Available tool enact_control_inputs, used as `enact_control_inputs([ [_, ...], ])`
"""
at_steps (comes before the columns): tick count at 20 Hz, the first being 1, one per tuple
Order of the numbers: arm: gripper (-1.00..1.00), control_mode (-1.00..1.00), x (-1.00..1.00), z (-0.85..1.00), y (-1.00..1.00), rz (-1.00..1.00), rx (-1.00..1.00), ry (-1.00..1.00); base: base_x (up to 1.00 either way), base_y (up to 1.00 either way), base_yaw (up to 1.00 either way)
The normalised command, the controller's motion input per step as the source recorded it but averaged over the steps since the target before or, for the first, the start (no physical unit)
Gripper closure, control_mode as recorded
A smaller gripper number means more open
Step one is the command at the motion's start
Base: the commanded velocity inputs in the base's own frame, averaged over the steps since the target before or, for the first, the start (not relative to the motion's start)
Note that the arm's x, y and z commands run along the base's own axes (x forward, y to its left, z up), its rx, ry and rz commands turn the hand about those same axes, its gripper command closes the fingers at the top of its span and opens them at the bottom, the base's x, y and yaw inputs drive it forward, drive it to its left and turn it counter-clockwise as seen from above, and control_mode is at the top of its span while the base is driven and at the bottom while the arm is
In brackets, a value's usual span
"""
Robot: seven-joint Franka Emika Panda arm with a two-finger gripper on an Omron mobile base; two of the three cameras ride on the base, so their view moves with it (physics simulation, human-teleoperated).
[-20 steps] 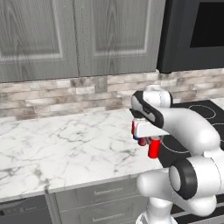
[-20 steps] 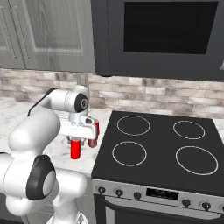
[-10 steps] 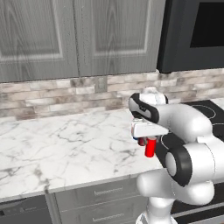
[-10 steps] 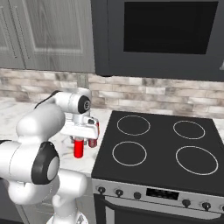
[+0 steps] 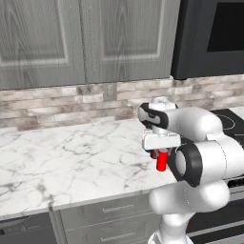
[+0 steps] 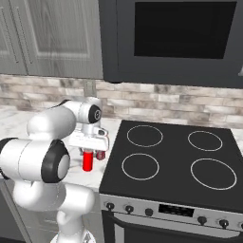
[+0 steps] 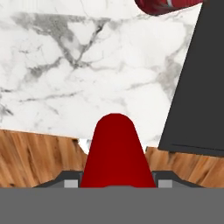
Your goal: Four empty soda cans are scattered around the kitchen. Gather all the cans and cluster them next to the stove for recycling.
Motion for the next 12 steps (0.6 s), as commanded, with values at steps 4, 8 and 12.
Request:
enact_control_inputs([
  [4, 1.00, -1.00, 0.17, -0.21, -0.11, 0.00, 0.00, 0.02, 0.00, 0.00, 0.00],
  [8, 1.00, -1.00, 0.19, -0.20, -0.10, 0.00, 0.00, 0.01, 0.00, 0.00, 0.00],
  [12, 1.00, -1.00, 0.18, -0.16, -0.01, 0.00, 0.00, 0.02, 0.00, 0.00, 0.00],
])
